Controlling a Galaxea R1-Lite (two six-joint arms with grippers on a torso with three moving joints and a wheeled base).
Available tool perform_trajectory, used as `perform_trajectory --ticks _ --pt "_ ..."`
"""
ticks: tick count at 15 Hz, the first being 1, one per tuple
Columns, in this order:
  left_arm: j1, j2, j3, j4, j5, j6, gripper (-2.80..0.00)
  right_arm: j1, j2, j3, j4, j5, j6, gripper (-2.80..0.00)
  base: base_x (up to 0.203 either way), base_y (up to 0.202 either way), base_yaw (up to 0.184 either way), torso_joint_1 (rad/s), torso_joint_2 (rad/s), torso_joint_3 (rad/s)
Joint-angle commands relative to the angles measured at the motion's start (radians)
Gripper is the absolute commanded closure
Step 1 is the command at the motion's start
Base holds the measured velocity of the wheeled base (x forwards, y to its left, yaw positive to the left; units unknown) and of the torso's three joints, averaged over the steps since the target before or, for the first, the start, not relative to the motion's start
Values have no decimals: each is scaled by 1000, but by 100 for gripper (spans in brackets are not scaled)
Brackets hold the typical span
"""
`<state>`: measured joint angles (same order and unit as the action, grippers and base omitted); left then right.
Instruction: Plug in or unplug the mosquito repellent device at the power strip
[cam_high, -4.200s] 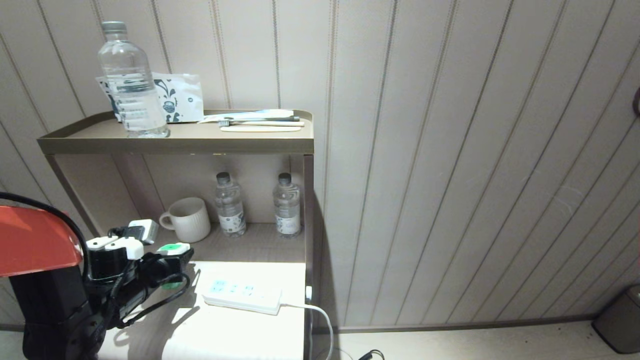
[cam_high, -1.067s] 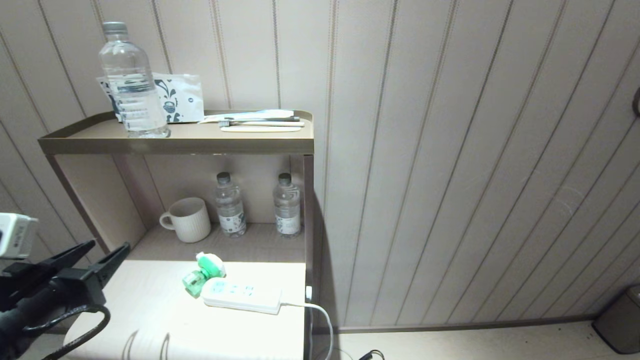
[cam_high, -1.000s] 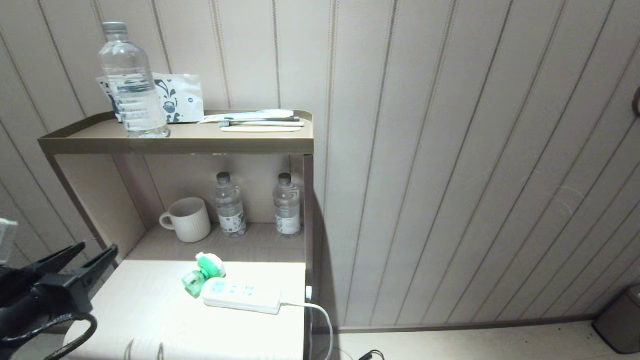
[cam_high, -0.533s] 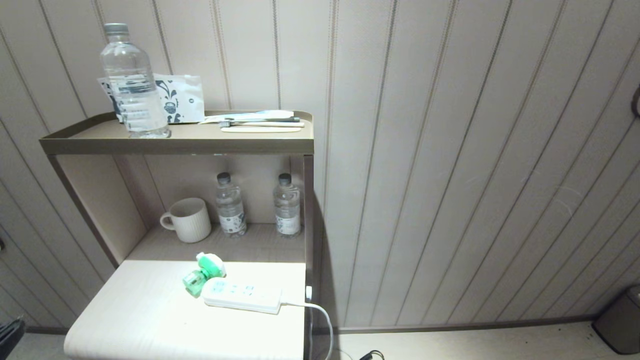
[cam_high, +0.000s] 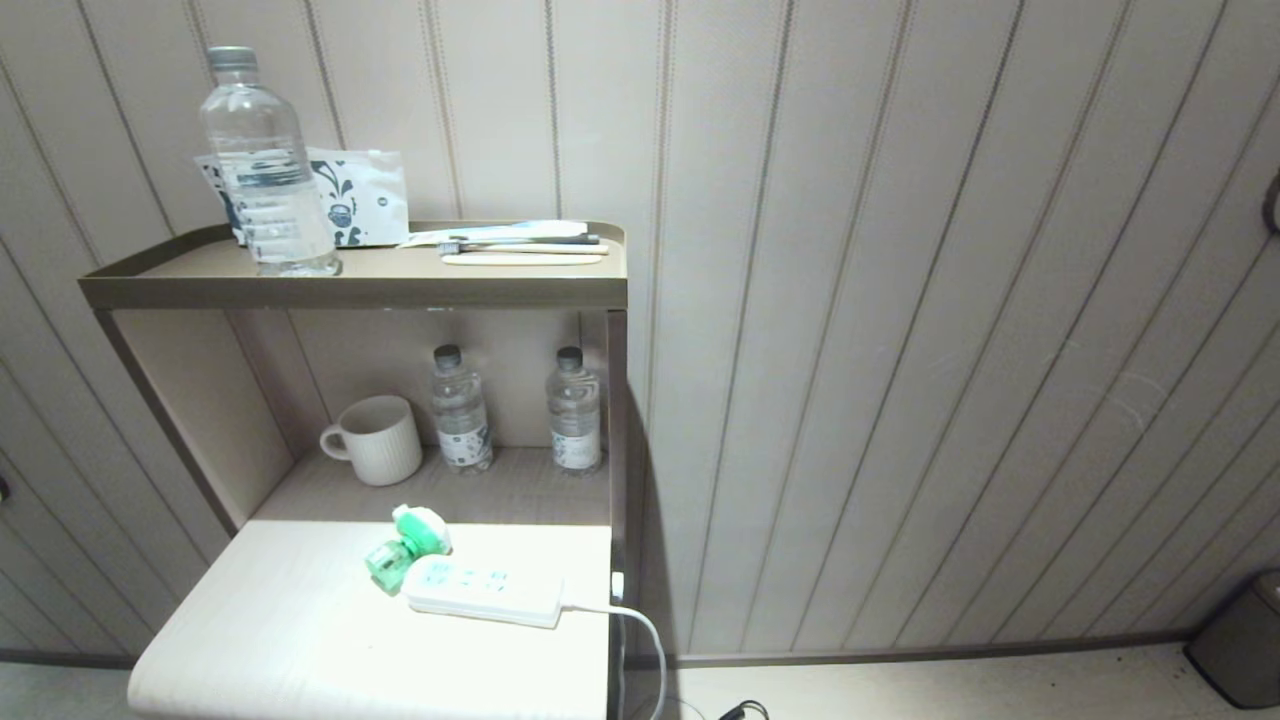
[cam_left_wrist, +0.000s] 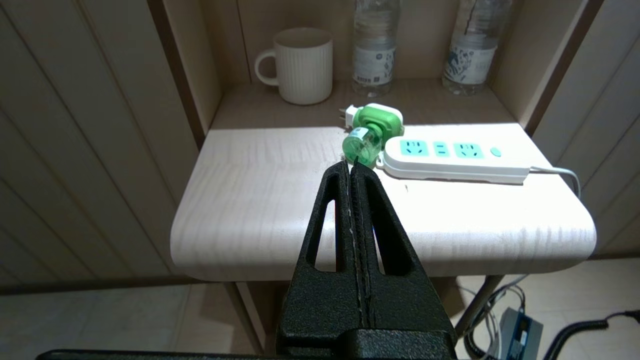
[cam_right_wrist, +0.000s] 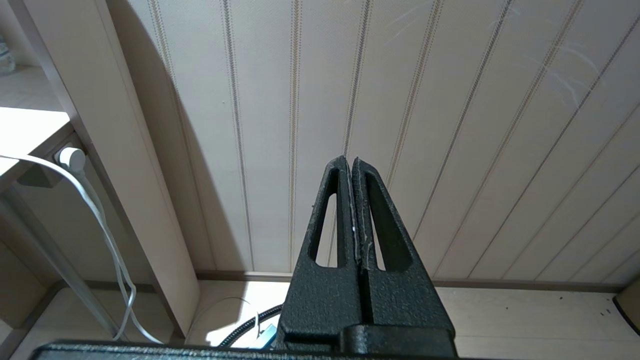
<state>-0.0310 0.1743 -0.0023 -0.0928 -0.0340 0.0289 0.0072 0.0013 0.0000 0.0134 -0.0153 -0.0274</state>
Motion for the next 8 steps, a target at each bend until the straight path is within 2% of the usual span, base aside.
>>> perform_trajectory --ticks 1,3,8 --pt "19 -155 0 31 -13 4 0 0 0 0 0 0 0 0 0 0 0 0 0 0" --pt "26 -174 2 7 26 18 0 0 0 0 0 0 6 0 0 0 0 0 0 0" --pt "26 -173 2 5 29 -37 0 0 0 0 0 0 8 0 0 0 0 0 0 0"
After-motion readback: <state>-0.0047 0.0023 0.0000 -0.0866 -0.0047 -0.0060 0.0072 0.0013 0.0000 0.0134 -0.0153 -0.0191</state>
